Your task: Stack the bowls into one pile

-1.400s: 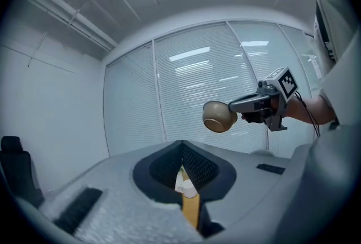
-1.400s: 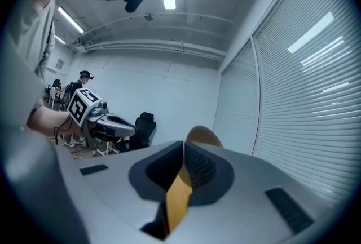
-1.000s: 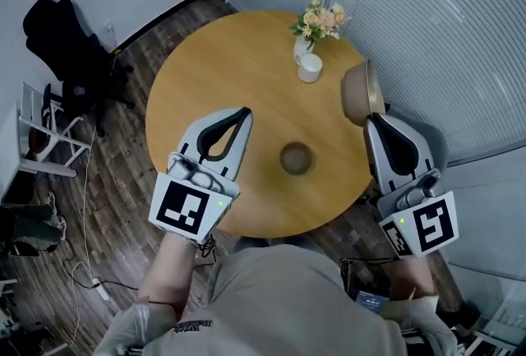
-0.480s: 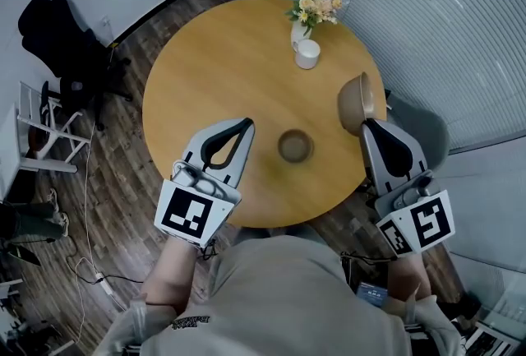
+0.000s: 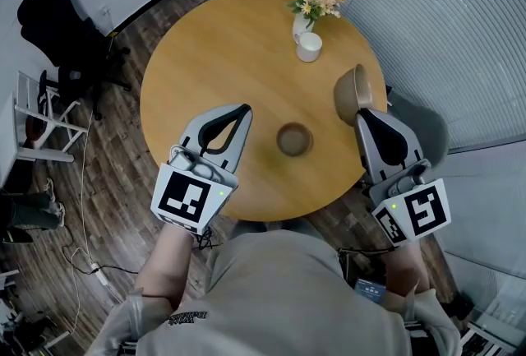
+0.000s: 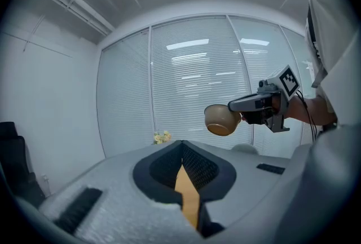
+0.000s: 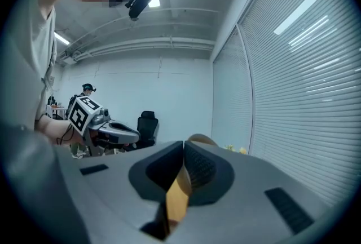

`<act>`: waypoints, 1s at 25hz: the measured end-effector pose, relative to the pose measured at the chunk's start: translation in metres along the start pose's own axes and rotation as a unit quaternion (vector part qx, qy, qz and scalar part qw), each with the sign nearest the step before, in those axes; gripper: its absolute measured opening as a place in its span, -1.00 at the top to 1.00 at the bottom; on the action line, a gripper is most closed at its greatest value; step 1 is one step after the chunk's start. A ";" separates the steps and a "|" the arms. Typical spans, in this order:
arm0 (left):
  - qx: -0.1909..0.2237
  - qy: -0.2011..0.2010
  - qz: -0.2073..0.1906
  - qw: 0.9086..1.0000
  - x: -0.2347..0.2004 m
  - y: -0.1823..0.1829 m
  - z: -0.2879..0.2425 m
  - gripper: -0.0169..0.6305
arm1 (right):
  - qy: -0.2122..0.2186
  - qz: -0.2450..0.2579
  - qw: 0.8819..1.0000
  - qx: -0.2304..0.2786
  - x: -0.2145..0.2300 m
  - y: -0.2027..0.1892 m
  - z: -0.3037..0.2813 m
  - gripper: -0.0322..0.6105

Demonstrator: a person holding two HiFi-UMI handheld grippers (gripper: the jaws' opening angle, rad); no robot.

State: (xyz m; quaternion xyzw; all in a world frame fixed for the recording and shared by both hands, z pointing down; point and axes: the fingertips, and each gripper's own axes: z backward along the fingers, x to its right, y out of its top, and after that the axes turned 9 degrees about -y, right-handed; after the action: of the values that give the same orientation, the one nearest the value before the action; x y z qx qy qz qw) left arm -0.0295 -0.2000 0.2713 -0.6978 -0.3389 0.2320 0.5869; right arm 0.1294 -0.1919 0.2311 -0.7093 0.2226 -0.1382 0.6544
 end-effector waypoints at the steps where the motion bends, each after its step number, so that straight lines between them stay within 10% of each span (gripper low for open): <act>1: -0.003 0.001 0.003 1.000 -0.002 -0.002 -0.003 0.89 | 0.004 0.004 1.000 -0.004 -0.001 -0.003 -0.004 0.80; 25: -0.121 -0.041 0.069 0.989 -0.011 -0.149 -0.060 0.89 | 0.076 0.050 0.984 -0.156 -0.057 -0.168 -0.080 0.80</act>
State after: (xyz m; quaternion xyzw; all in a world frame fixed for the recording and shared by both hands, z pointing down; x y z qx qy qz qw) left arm -0.0229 -0.2360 0.4282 -0.7752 -0.3399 0.2574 0.4661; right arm 0.0635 -0.2253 0.4112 -0.7780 0.3258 -0.1229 0.5229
